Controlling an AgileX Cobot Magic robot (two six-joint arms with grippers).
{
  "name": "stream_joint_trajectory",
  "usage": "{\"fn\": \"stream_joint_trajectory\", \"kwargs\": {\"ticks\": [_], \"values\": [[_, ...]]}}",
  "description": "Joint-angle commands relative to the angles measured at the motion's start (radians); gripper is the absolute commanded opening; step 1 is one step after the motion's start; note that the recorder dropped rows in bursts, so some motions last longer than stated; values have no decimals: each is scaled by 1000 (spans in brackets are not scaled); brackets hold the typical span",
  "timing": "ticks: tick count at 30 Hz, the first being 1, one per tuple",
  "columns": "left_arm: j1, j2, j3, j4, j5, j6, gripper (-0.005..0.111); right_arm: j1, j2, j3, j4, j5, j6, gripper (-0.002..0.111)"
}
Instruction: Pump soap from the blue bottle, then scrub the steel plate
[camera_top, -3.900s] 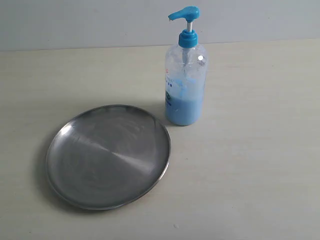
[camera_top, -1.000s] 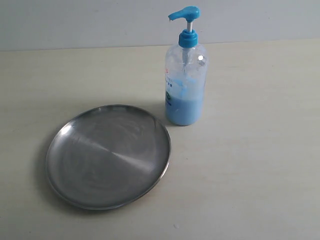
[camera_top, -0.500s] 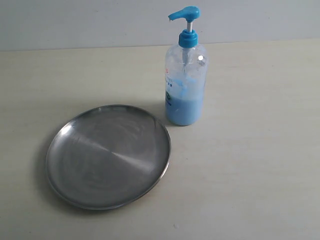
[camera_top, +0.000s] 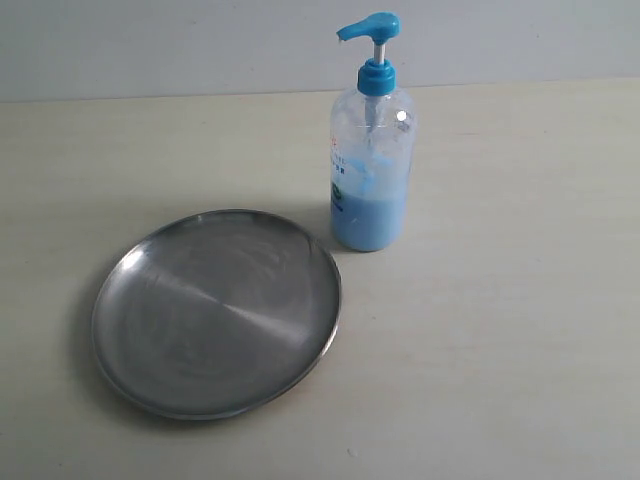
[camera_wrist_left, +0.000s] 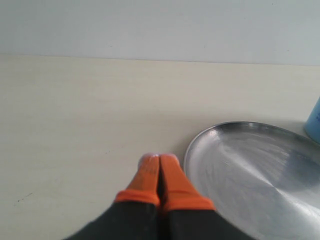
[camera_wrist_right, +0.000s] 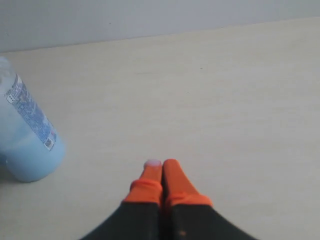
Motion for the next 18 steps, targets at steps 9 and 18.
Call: {"fn": "stream_joint_trajectory", "kwargs": {"ticks": [9,18], "values": [[1,-6,3,1,-7,-3,0,-5,186,-9,38,-107,0,0],[1,-6,3,1,-7,-3,0,-4,282,-12,38,-130,-83,0]]}}
